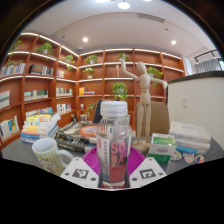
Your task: Pour water
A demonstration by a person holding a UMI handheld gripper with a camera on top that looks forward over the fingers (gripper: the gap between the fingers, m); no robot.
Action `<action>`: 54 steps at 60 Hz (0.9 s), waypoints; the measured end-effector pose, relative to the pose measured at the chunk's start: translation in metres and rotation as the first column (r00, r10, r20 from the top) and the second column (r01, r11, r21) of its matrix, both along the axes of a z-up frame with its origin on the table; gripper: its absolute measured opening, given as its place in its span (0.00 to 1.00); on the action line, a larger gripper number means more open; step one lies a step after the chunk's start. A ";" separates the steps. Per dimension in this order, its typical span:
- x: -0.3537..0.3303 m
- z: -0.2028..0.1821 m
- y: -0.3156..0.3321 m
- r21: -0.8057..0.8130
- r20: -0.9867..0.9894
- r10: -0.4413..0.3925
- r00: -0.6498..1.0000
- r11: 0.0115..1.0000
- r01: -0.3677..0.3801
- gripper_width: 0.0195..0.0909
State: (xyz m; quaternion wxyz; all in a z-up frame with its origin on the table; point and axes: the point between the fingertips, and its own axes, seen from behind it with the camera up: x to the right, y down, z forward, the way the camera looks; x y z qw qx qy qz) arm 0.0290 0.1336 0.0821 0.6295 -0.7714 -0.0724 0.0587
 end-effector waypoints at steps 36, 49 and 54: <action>0.020 0.026 -0.061 -0.006 -0.049 -0.149 0.988 0.989 0.149 0.90; 0.046 0.035 -0.143 -0.062 -0.008 -0.311 0.950 0.949 0.310 0.91; 0.049 0.041 -0.168 -0.061 -0.009 -0.344 0.939 0.937 0.343 0.91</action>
